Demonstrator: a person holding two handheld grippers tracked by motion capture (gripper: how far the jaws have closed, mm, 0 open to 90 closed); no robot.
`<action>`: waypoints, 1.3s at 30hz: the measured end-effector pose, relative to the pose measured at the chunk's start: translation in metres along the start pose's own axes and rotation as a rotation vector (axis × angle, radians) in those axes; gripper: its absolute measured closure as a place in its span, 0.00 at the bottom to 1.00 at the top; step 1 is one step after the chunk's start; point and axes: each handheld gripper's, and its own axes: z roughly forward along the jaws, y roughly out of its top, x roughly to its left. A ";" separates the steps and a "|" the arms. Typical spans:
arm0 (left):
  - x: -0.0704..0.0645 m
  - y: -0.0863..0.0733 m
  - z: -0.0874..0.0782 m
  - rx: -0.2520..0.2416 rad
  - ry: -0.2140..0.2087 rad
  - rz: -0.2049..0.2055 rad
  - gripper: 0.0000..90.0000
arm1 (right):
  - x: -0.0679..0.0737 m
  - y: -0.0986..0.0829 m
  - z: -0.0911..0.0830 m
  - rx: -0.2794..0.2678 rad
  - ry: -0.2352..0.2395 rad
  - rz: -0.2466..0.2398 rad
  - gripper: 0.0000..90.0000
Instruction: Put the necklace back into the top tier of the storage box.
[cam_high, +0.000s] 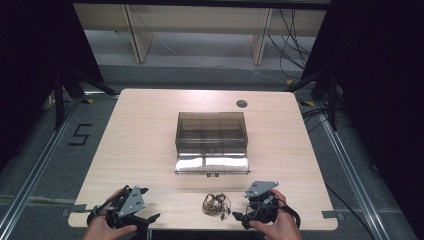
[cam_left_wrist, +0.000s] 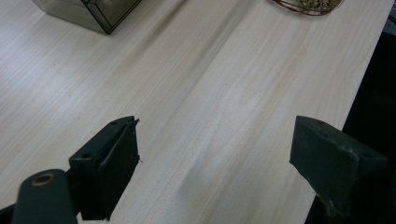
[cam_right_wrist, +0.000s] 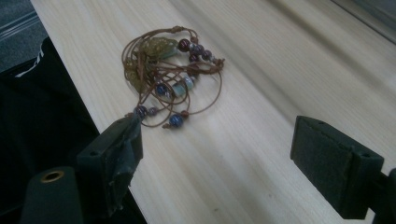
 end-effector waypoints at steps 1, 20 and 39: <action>0.000 0.000 0.000 -0.001 -0.001 -0.001 0.17 | 0.001 0.002 0.000 0.006 0.006 -0.002 0.20; 0.001 0.000 -0.001 -0.007 -0.005 -0.002 0.17 | 0.016 0.040 0.026 0.087 0.073 -0.090 0.20; 0.001 0.000 0.000 -0.017 -0.005 -0.004 0.17 | 0.021 0.066 0.060 0.179 0.083 -0.161 0.24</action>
